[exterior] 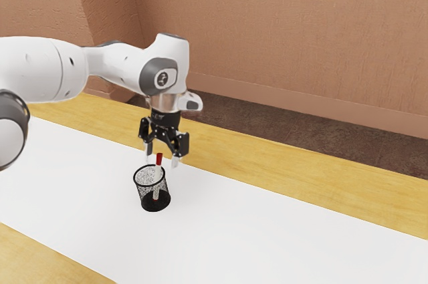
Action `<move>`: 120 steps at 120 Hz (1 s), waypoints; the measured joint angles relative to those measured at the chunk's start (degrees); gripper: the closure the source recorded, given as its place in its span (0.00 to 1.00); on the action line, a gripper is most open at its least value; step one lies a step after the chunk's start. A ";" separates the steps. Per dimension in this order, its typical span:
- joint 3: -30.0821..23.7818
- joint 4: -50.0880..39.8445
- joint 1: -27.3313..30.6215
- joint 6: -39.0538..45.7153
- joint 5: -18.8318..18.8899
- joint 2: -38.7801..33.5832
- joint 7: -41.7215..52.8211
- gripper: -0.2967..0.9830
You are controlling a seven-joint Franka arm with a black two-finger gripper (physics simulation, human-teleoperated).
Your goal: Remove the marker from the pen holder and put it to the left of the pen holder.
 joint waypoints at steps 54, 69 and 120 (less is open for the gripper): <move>0.66 -2.76 0.40 2.79 -1.51 -0.95 4.28 0.44; 0.64 -2.65 0.29 2.94 -0.19 -1.21 5.28 0.51; 0.55 -3.57 -0.10 2.85 0.38 -1.91 7.17 0.61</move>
